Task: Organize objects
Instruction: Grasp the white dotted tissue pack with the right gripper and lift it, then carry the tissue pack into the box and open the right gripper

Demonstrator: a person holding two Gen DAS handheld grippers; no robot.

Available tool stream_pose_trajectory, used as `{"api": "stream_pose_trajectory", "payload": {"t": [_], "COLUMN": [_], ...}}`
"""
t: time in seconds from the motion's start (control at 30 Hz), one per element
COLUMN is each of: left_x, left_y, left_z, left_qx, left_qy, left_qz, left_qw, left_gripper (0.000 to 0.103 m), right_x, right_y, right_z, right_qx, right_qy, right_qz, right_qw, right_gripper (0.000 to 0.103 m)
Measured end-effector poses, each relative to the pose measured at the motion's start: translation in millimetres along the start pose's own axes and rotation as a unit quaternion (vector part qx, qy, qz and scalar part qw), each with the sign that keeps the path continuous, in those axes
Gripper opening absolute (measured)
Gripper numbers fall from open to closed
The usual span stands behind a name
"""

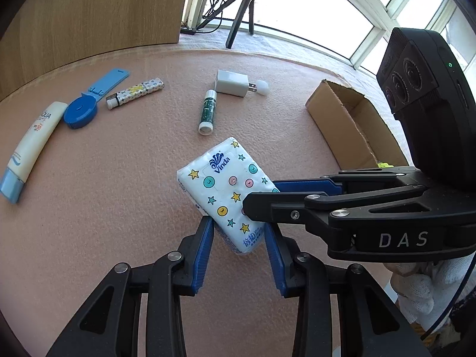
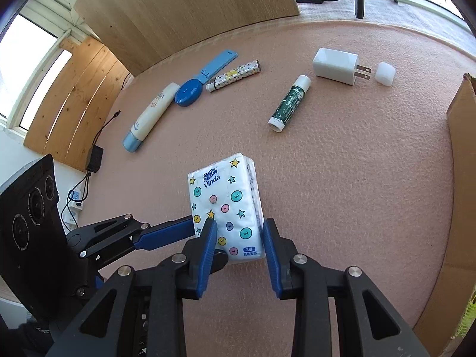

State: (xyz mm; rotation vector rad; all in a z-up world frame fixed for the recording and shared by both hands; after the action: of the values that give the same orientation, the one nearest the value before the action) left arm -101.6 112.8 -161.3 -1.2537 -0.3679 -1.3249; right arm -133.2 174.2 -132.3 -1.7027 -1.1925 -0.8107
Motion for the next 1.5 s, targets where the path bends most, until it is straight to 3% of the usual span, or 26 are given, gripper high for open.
{"api": "stream_pose_trajectory", "payload": {"t": [0.5, 0.9, 1.4, 1.47, 1.5], "left_x": [-24, -67, -106, -109, -111], "left_y": [-64, -95, -118, -119, -120], "left_z": [126, 209, 245, 245, 243], "left_qx": [-0.13, -0.183, -0.2, -0.202, -0.201], "left_qy": [0.046, 0.077, 0.09, 0.087, 0.082], "left_qz": [0.013, 0.009, -0.001, -0.002, -0.005], "left_qw": [0.9904, 0.9801, 0.9756, 0.9754, 0.9761], "left_gripper": [0.038, 0.038, 0.039, 0.046, 0.064], "right_x": [104, 154, 170, 172, 173], "right_y": [6, 14, 12, 10, 9], "right_z": [82, 154, 205, 207, 208], "right_qx": [-0.072, -0.114, -0.137, -0.13, -0.129], "right_qy": [0.054, 0.098, 0.116, 0.118, 0.122], "right_qz": [0.096, 0.134, 0.144, 0.148, 0.154], "right_qw": [0.991, 0.979, 0.973, 0.973, 0.972], "right_gripper": [0.029, 0.029, 0.029, 0.031, 0.038]}}
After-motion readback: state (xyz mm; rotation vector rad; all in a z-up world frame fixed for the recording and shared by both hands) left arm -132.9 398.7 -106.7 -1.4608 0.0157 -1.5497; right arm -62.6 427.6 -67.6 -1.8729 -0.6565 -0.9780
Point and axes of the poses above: each gripper's, at about its wrist camera, not at the fingertips, and x roughly against the way its jaws point, z to its right, y to its underside, the point moved 4 cm from there along -x, roughly the way its jaws point, and after that the axes turned 4 degrees about y, right-handed, at the moved point
